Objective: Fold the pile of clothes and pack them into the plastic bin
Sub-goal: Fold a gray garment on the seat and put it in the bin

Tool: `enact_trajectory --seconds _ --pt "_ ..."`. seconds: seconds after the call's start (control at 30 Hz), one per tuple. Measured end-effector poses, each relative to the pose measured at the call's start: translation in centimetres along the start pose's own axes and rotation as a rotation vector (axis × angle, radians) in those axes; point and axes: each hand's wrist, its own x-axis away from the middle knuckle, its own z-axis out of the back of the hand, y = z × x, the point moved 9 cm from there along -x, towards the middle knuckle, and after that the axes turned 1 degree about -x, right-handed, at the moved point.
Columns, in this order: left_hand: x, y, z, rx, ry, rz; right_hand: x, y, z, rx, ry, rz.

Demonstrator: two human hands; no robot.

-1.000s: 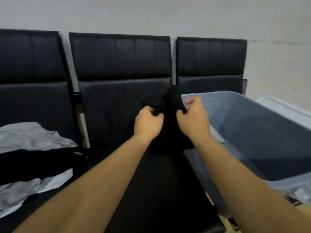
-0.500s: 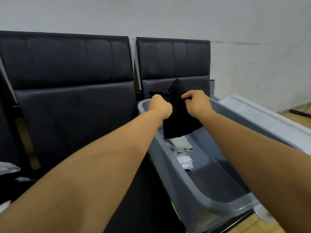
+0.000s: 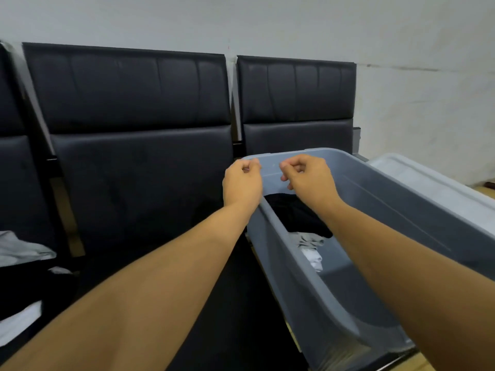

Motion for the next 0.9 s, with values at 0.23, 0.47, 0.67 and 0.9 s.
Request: enact_trajectory --seconds 0.23,0.47,0.67,0.9 --pt "0.8 -4.7 12.4 -0.112 0.109 0.052 4.8 -6.7 -11.9 -0.062 -0.218 0.081" --pt "2.7 -11.8 31.8 -0.321 0.249 0.143 12.0 -12.8 -28.2 -0.066 -0.471 0.068" --pt "4.5 -16.9 48.9 -0.506 0.419 0.240 18.3 -18.3 -41.2 -0.027 -0.719 0.144" --pt "5.4 -18.6 62.3 -0.868 0.618 0.120 23.0 -23.2 -53.8 0.178 -0.881 0.376"
